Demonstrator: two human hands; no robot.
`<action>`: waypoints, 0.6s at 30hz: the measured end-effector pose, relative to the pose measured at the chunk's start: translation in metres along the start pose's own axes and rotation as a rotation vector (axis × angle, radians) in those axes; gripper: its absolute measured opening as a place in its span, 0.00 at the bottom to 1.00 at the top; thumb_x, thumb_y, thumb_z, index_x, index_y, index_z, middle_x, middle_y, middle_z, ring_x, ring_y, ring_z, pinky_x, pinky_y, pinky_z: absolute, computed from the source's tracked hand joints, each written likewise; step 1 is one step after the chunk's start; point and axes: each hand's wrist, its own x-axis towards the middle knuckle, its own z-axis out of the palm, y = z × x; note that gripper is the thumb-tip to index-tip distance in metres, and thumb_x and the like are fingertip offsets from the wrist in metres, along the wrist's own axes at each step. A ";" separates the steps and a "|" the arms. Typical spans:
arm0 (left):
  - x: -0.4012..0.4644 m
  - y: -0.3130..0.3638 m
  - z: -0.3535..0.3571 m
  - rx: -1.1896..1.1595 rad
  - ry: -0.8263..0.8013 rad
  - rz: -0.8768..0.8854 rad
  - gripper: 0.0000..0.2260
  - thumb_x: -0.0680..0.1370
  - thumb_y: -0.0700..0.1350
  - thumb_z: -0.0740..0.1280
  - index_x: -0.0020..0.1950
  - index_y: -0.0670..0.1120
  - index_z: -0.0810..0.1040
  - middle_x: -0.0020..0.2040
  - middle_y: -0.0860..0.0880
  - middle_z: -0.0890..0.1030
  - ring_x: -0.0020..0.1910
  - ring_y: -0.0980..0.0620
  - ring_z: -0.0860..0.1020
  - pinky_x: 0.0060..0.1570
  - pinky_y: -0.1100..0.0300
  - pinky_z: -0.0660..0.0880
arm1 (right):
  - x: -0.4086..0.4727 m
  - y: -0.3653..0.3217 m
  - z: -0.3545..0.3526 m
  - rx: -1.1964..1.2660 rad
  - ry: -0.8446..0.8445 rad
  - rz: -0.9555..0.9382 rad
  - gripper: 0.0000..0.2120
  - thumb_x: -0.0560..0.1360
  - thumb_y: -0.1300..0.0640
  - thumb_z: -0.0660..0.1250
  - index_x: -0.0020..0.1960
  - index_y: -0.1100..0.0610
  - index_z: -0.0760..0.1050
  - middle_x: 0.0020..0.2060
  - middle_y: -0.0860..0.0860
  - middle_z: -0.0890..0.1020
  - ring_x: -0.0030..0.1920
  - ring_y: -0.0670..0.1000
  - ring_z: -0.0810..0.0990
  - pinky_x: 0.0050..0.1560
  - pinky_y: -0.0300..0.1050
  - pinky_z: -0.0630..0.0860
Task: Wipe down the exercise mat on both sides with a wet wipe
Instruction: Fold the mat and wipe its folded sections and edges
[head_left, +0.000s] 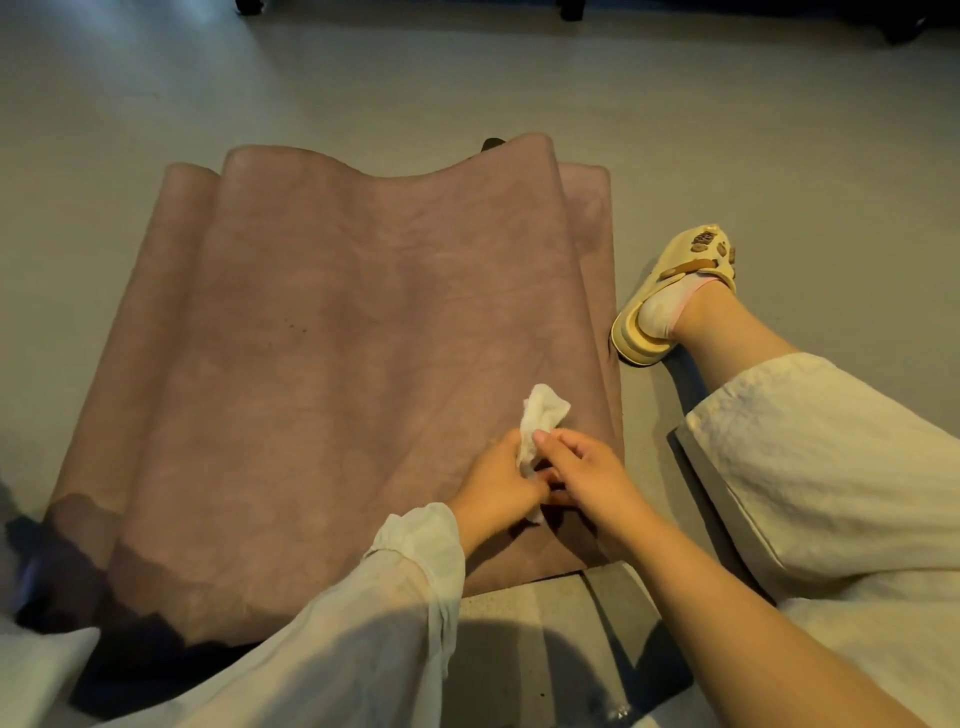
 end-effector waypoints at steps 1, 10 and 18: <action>-0.002 0.001 0.000 -0.084 -0.080 -0.009 0.19 0.73 0.32 0.66 0.60 0.48 0.69 0.47 0.49 0.78 0.42 0.60 0.79 0.38 0.66 0.76 | 0.000 0.000 0.000 -0.016 -0.025 0.016 0.12 0.79 0.49 0.59 0.45 0.52 0.79 0.41 0.50 0.82 0.41 0.47 0.79 0.46 0.45 0.78; 0.010 -0.003 -0.023 0.316 0.427 0.177 0.09 0.78 0.37 0.63 0.56 0.42 0.79 0.55 0.40 0.80 0.56 0.43 0.77 0.48 0.63 0.68 | 0.003 0.008 -0.017 -0.132 0.223 -0.136 0.14 0.81 0.53 0.57 0.52 0.55 0.81 0.44 0.49 0.83 0.44 0.46 0.80 0.46 0.38 0.76; -0.008 -0.089 -0.012 1.173 -0.101 0.192 0.33 0.78 0.42 0.55 0.76 0.58 0.40 0.77 0.47 0.39 0.75 0.44 0.36 0.68 0.45 0.31 | 0.010 0.043 -0.043 -0.605 0.411 -0.254 0.13 0.79 0.58 0.59 0.60 0.57 0.79 0.62 0.50 0.77 0.64 0.51 0.71 0.61 0.34 0.60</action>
